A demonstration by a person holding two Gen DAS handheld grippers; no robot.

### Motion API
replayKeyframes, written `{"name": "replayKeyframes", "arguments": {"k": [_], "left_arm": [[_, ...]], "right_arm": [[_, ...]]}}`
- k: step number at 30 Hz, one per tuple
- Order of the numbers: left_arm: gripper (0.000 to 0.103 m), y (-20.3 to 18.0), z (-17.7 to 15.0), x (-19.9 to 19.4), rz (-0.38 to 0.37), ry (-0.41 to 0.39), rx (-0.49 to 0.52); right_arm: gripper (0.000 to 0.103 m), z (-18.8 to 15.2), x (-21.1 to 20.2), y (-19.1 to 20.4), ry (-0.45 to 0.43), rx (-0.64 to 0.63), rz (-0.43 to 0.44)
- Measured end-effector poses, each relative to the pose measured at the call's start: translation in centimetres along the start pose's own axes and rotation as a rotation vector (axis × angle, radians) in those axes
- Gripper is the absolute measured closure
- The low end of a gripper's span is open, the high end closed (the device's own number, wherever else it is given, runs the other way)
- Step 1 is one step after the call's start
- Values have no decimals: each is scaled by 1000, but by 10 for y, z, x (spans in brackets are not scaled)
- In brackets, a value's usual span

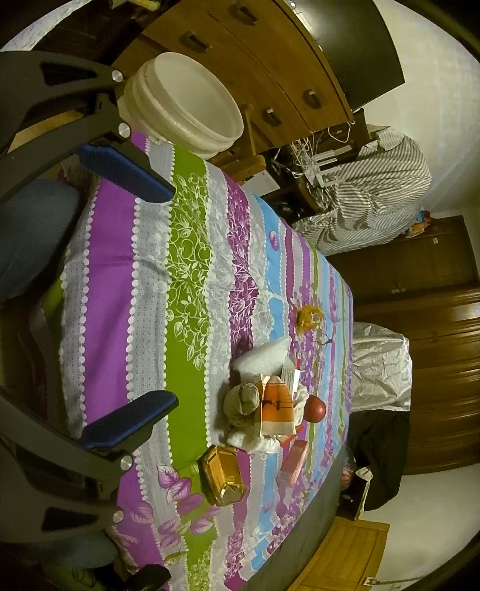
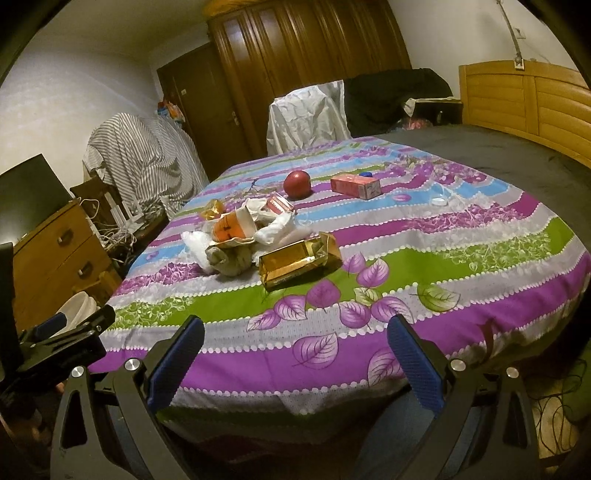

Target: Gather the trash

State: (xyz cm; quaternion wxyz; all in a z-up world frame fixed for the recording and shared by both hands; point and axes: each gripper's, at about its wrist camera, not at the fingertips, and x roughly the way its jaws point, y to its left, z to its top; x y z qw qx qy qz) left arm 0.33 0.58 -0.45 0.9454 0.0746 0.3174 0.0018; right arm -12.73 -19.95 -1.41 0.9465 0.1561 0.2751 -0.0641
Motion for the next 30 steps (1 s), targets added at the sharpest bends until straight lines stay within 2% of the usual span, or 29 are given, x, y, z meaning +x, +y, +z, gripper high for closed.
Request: {"name": "replayKeyframes", "arguments": {"k": [30], "left_arm": [[5,3,-3,9,14,30,4]], "right_arm": [[4,-3,19,-4,72,18,-8]]}}
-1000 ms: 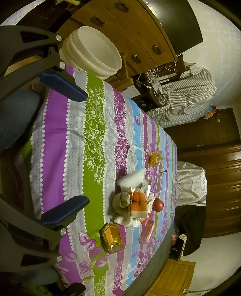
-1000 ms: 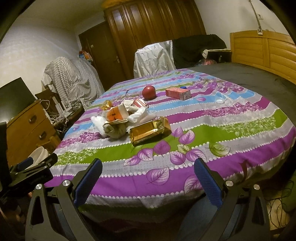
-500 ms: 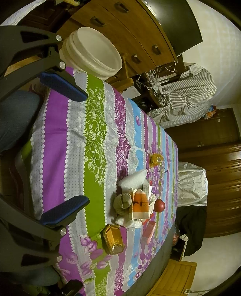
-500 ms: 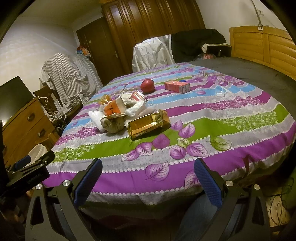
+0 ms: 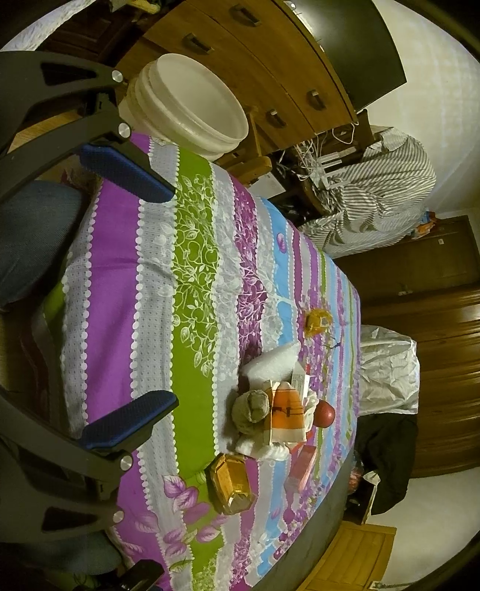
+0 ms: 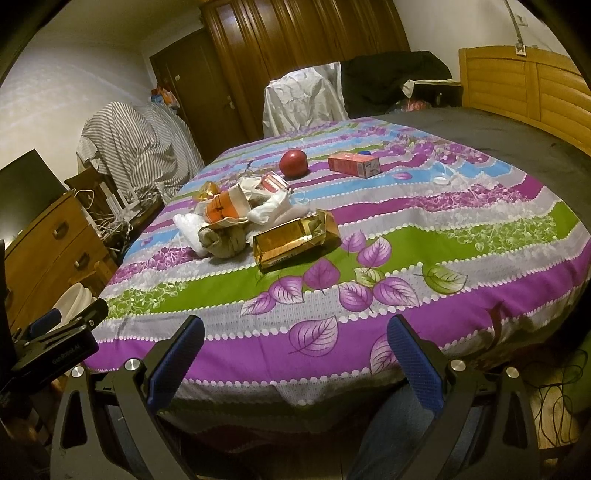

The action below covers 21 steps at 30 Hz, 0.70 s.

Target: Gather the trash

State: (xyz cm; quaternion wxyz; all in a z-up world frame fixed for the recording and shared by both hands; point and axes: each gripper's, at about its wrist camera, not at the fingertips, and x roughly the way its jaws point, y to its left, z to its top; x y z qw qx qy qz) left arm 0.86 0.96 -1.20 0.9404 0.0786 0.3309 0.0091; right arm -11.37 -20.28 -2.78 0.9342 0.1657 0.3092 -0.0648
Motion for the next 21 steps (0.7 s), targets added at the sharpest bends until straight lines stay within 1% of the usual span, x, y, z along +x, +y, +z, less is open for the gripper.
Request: {"name": "replayKeyframes", "arguments": {"k": [21], "left_arm": [[5,-1,0,11,12,36,7]], "right_arm": [[4,1,18,0,39,0,-6]]}}
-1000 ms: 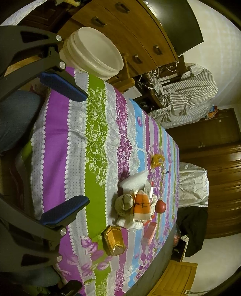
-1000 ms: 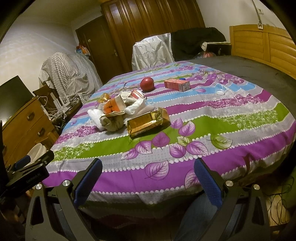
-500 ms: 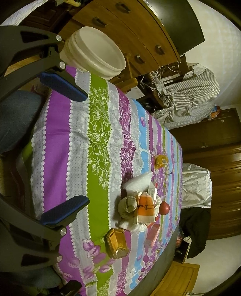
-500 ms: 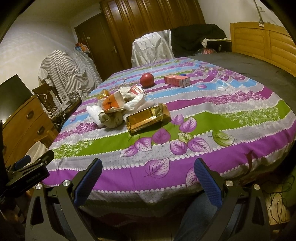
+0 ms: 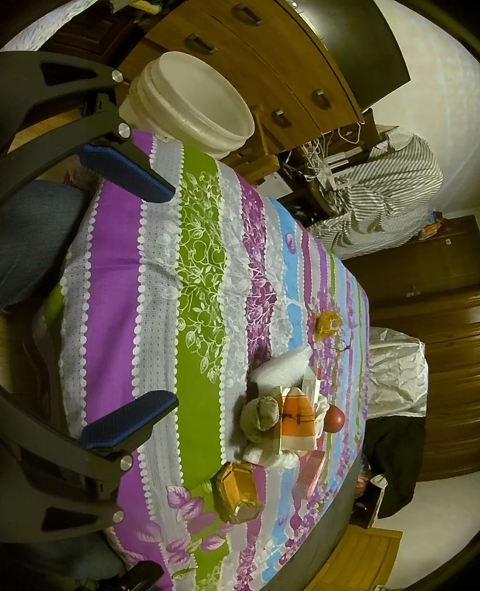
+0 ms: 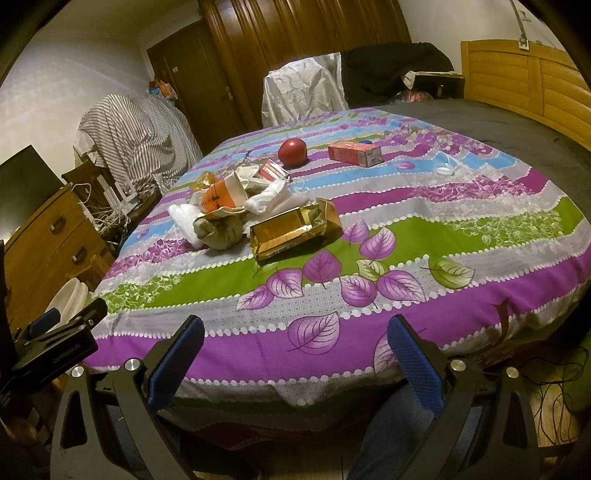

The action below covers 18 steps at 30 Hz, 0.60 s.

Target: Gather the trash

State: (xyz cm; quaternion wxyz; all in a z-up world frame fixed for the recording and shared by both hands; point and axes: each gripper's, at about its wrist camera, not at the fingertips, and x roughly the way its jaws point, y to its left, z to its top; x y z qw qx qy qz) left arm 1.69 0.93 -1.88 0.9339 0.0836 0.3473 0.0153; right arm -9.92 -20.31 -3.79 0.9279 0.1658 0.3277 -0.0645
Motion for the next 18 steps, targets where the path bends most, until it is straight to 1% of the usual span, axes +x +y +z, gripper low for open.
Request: {"name": "replayKeyframes", "arguments": {"k": [5,8,11,13,17,18], "left_arm": [[5,-2,0,6,3,16,5],[5,-1,0,9,14,18,1],[5,2,1,15,27,29,-16],[5,2,2,20,32,42,-19],[5,-2,1,31,35,67,-10],[5,-2,1,33,34,72,-7]], "right_arm": [[4,2,8,-1,18,0,2],[4,6,14,-3,10,-19,-6],[4,14,25,-3,7,-59,-18],[4,23,38,-3,15,-72,-4],[4,42,68,0,29,-26,25],[4,50,80,1,35,7,50]]}}
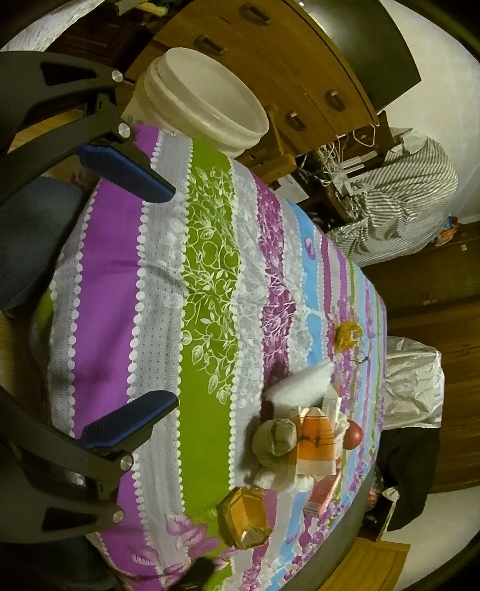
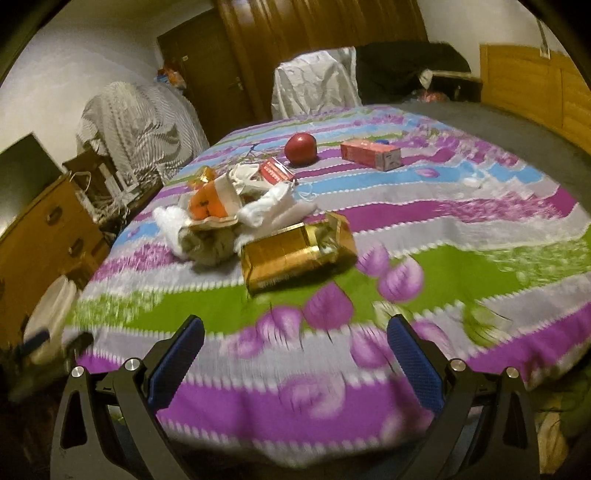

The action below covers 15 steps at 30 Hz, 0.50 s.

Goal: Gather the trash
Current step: 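Grasp the gold wrapper with the right tool while the left tool grasps the orange-white box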

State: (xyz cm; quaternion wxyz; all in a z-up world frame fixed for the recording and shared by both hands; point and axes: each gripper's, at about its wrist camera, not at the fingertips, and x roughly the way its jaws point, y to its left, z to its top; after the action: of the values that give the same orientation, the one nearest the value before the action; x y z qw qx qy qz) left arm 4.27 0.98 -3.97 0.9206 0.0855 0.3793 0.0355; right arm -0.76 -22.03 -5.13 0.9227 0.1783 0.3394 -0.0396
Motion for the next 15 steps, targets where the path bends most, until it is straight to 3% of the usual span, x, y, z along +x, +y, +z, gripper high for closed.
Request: {"name": "replayKeyframes", "arguments": {"k": [3,6,9,11,15], "left_arm": [[5,-1,1,9,3,15,5],[5,2,1,18,13,31,0],[5,7,-1,30,18,66,-13],[5,8,-2,36,20,87,-16],[5,8,-2,40,29,91,-13]], "right_arm": [[6,14,27,4,7,73,31],[32,21,53,-1,57,200,117],[39,21,74,-6,89,300,140],[54,23,84,-12,70,362,155],[56,30,95,-23,74,457,169]]}}
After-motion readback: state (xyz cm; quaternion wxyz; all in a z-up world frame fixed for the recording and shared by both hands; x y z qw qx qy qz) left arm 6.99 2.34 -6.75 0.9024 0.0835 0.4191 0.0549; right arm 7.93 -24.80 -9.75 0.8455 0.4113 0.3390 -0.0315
